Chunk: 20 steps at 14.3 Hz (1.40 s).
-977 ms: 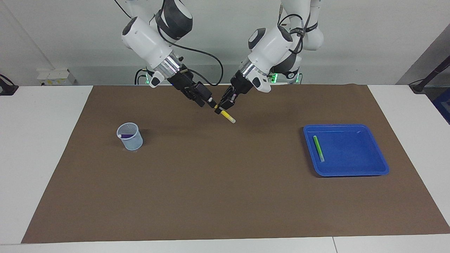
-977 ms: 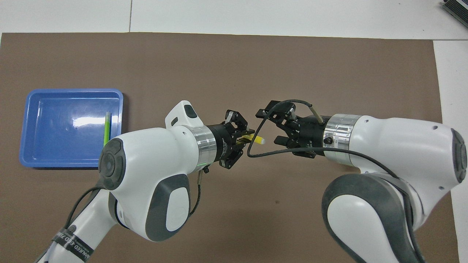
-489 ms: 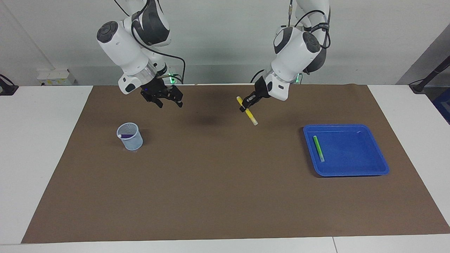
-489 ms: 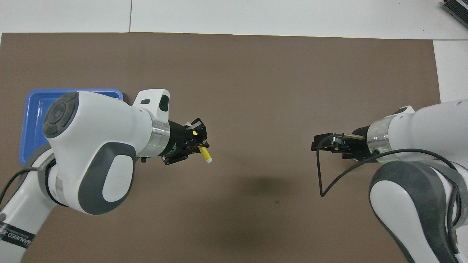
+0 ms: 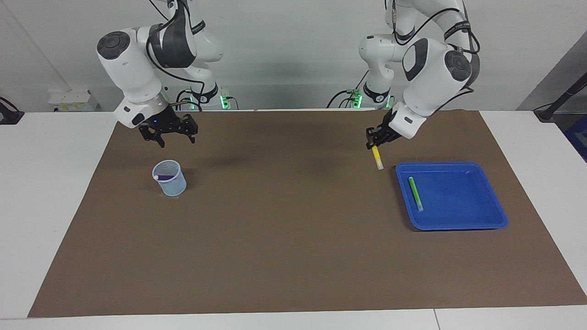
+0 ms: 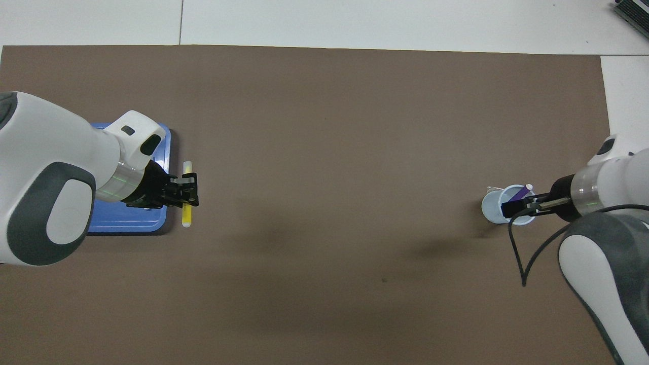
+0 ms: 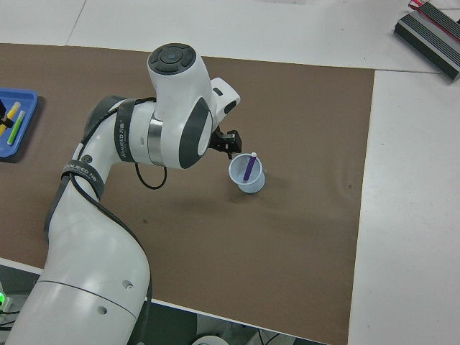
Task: Right arm passes pens to left for tray arrangement
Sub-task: 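Lay the yellow pen in the tray with the left gripper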
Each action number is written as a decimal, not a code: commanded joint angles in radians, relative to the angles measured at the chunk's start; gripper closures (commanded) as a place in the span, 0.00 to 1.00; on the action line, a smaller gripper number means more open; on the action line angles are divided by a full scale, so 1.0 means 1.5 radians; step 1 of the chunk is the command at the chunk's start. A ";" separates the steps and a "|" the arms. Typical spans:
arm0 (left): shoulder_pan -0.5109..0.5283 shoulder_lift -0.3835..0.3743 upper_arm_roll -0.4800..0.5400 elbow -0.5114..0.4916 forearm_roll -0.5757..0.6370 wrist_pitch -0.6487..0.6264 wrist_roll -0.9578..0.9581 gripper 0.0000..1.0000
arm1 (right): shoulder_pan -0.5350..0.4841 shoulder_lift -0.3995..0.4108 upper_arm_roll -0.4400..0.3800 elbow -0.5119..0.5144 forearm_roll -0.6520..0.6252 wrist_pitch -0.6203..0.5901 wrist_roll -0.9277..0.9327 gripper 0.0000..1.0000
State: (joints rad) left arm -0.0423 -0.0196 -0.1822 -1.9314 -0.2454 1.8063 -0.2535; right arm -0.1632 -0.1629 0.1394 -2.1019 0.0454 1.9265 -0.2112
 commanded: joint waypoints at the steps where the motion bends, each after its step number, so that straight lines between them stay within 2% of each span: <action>1: 0.042 -0.009 -0.006 -0.001 0.059 -0.021 0.093 1.00 | -0.043 0.017 0.009 -0.024 -0.028 0.064 -0.104 0.00; 4: 0.096 0.004 -0.006 -0.006 0.120 -0.004 0.200 1.00 | -0.074 0.091 0.009 -0.017 -0.022 0.127 -0.132 0.00; 5: 0.114 0.013 -0.006 -0.006 0.134 0.006 0.229 1.00 | -0.073 0.102 0.009 -0.016 -0.021 0.147 -0.129 0.09; 6: 0.131 0.023 -0.006 -0.007 0.146 0.019 0.251 1.00 | -0.073 0.111 0.009 -0.012 -0.021 0.153 -0.124 0.23; 8: 0.164 0.042 -0.006 -0.015 0.178 0.059 0.289 1.00 | -0.074 0.129 0.009 0.021 -0.018 0.138 -0.094 0.36; 14: 0.210 0.099 -0.006 -0.018 0.206 0.121 0.301 1.00 | -0.074 0.152 0.010 0.026 -0.002 0.140 0.032 0.39; 16: 0.211 0.119 -0.005 -0.019 0.211 0.148 0.300 1.00 | -0.074 0.165 0.010 0.026 0.044 0.142 0.048 0.39; 20: 0.212 0.151 -0.005 -0.037 0.211 0.206 0.297 1.00 | -0.075 0.167 0.010 0.023 0.046 0.134 0.047 0.48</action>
State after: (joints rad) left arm 0.2656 0.1957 -0.1821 -1.9680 0.0535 2.0704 0.1908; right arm -0.2600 0.0821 0.1433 -2.0801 0.0992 2.1467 -0.1502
